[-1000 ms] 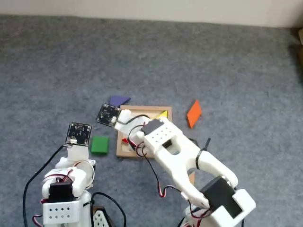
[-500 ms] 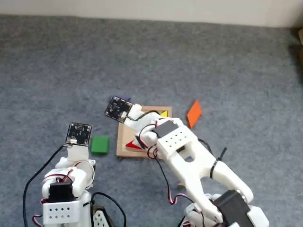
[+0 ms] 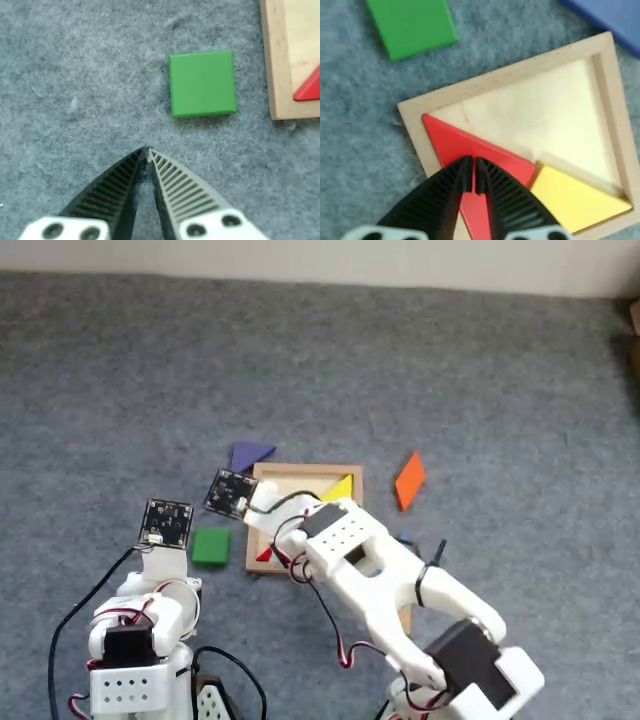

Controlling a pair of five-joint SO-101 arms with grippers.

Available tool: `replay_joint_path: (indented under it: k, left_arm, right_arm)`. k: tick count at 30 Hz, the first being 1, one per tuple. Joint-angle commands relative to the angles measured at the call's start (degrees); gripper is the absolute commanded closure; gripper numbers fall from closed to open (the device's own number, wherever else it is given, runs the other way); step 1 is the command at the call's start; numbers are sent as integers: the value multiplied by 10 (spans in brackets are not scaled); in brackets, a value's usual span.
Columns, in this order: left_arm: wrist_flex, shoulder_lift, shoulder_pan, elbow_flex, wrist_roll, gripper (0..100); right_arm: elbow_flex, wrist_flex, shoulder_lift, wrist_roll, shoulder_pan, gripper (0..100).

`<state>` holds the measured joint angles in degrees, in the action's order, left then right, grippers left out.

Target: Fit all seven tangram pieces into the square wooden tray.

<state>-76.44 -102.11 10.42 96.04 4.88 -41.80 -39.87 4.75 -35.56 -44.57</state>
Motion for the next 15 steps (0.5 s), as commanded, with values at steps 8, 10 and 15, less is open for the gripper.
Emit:
replay_joint_path:
  k: [8,10,15]
  left_arm:
    - [-4,-20,11,12,1,987]
    - [-4,-20,11,12,1,987]
    - [-4,-20,11,12,1,987]
  right_arm:
    - [3,3,116,85,87,972]
    - [3,8,121,85,105,972]
    - [2,16,121,86,160,972]
